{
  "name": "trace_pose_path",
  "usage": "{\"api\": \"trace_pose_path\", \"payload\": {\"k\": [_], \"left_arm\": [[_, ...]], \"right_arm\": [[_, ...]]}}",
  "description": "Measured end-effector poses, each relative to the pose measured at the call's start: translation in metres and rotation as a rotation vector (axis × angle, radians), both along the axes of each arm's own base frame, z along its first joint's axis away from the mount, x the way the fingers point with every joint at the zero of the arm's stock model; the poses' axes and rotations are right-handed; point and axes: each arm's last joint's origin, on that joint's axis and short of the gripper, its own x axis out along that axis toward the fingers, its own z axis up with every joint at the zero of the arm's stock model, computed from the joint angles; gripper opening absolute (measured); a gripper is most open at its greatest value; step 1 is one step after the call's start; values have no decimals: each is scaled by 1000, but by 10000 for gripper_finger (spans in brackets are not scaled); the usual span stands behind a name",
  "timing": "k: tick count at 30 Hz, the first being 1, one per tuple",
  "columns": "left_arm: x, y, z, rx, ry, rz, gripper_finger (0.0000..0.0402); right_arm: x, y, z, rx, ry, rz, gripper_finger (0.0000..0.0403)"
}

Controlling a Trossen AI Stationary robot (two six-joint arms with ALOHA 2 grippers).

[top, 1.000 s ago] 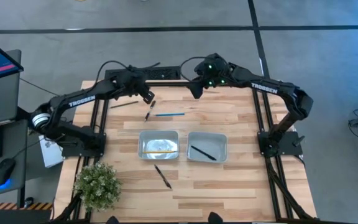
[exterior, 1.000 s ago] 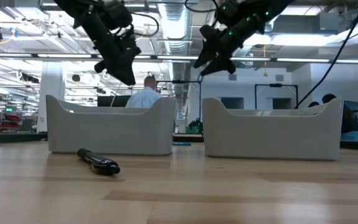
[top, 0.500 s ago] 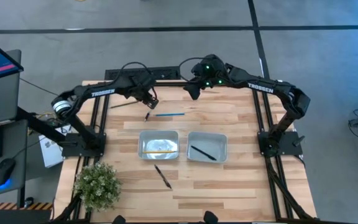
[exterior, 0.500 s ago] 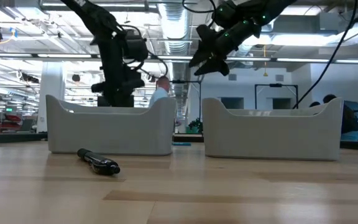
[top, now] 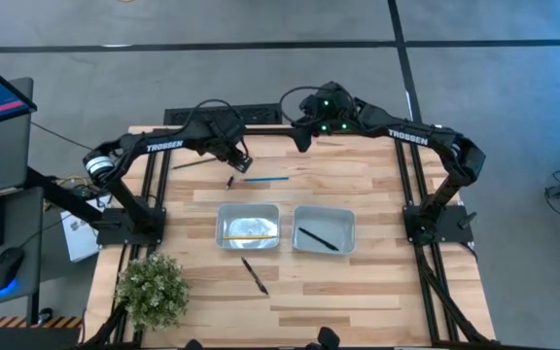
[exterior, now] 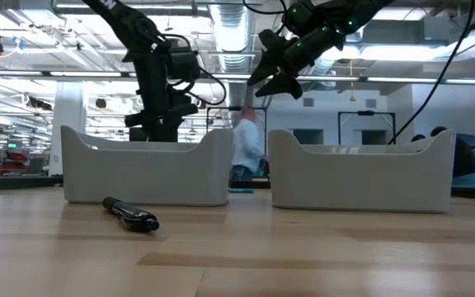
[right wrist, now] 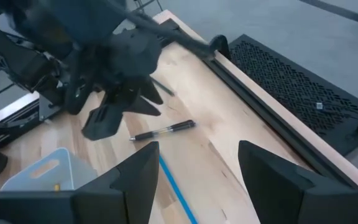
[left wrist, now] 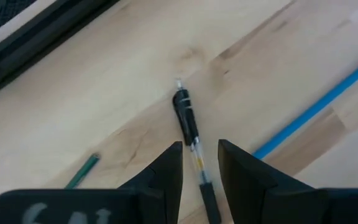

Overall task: Sort pens & pencils
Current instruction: Put the top black pen into the right gray bin

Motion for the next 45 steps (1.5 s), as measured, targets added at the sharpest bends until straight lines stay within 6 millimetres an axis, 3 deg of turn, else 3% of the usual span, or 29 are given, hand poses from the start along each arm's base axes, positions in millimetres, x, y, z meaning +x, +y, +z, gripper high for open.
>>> {"api": "trace_pose_path", "payload": {"k": [11,18,23,32,45], "left_arm": [[14,-8,3,29,-67,-178,112],[14,-6,4,-23,-139,26,127],[3,-7,0,-101,-78,173,128],[-4,-11,-9,-135,-16,245,128],[13,-12,-69,-265,160,225,128]], "right_arm": [[-3,-4,0,-42,11,14,240],[-5,-7,-1,-71,25,27,240],[-6,-8,-1,-74,26,26,240],[-6,-8,-1,-74,25,27,240],[-6,-8,-1,-72,28,29,240]]}}
